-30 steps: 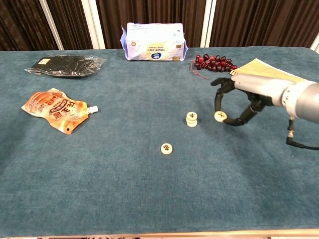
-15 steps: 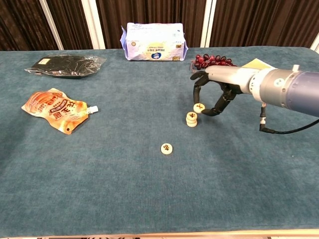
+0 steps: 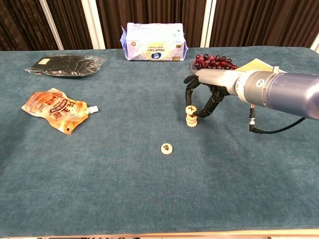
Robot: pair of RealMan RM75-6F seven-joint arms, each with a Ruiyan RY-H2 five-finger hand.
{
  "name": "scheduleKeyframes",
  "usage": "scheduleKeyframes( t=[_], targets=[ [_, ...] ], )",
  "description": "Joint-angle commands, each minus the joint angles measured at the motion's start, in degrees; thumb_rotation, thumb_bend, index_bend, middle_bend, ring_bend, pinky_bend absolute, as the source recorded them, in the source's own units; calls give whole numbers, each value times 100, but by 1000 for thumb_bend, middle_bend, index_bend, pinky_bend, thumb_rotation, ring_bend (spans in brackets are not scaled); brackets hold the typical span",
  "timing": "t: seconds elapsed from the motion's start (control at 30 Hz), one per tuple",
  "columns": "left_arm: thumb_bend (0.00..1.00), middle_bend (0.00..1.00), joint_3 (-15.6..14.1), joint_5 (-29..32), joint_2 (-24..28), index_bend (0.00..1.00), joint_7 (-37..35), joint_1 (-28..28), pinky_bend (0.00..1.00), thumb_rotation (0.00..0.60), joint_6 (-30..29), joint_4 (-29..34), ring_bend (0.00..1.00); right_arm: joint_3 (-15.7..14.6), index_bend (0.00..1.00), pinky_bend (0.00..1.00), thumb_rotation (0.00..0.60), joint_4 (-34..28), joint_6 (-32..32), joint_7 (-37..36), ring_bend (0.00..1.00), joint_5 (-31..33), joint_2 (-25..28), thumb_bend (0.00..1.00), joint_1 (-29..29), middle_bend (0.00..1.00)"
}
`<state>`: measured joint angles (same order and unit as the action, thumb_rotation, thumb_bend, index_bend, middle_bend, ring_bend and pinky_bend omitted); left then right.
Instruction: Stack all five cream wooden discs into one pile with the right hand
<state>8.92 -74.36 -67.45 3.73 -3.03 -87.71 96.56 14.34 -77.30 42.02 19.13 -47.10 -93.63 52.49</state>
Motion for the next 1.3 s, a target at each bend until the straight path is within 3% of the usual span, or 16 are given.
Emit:
scheduleKeyframes(
  t=[0.03, 0.77, 1.3],
  targets=[
    [624, 0, 0, -6, -1, 144, -4, 2, 0, 600, -7, -1, 0, -35, 516, 0, 600, 29, 4, 20, 0, 40, -17, 428, 30, 0],
    [624, 0, 1, 11, 0, 146, -5, 0, 0, 600, 9, 4, 0, -175, 515, 0, 600, 114, 53, -65, 0, 216, -47, 427, 104, 0],
    [624, 0, 12, 25, -16, 153, 2, 1, 0, 600, -1, -3, 0, -214, 443, 0, 600, 80, 110, -143, 0, 165, -30, 427, 122, 0]
  ],
)
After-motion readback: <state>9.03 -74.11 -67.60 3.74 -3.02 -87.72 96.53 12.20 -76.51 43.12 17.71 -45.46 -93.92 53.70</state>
